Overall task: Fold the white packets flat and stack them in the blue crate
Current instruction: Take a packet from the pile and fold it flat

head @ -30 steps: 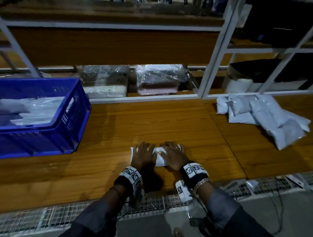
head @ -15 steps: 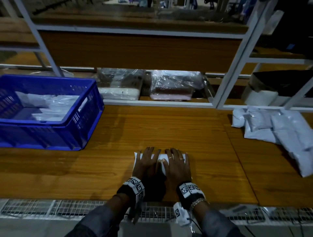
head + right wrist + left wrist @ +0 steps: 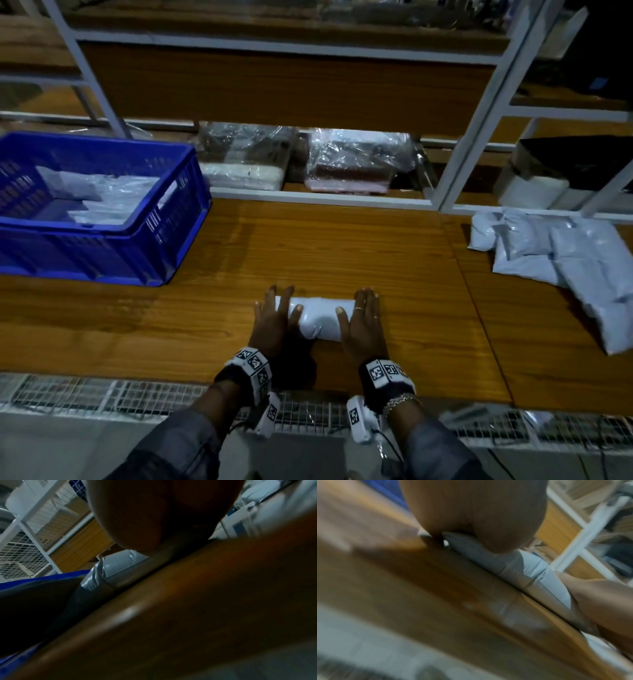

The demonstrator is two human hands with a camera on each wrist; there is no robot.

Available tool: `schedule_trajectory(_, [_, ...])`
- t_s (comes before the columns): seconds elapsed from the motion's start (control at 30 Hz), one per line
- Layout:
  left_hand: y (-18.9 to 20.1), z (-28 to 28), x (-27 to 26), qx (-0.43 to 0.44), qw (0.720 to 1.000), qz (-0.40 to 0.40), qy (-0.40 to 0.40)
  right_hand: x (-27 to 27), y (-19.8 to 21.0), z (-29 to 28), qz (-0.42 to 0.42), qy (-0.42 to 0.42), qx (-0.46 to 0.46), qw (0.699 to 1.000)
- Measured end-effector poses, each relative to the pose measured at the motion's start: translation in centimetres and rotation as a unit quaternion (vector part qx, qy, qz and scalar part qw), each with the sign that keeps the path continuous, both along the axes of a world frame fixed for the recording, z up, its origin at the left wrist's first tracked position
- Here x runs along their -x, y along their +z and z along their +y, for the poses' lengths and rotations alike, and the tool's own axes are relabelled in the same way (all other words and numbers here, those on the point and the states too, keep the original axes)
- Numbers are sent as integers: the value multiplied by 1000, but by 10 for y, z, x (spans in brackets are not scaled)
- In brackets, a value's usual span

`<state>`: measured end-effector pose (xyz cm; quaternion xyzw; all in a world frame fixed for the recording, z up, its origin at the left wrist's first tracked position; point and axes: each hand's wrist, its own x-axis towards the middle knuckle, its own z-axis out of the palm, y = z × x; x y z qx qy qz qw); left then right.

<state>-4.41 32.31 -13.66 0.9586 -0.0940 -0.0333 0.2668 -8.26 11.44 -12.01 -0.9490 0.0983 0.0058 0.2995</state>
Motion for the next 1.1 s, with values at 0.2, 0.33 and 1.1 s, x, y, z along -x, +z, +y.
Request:
schedule_trajectory(0.2, [0,-8,-1,-87,996,25,12,-3,5,-1,30,4,10,999])
schedule_trajectory(0.33, [15,-11,1,-121,993,-15,-3,-4,19,1,20,43,102,994])
schedule_trajectory(1.1, [7,-13,0,-120,990,-37,-66,-1,15,8,-13,78,149,986])
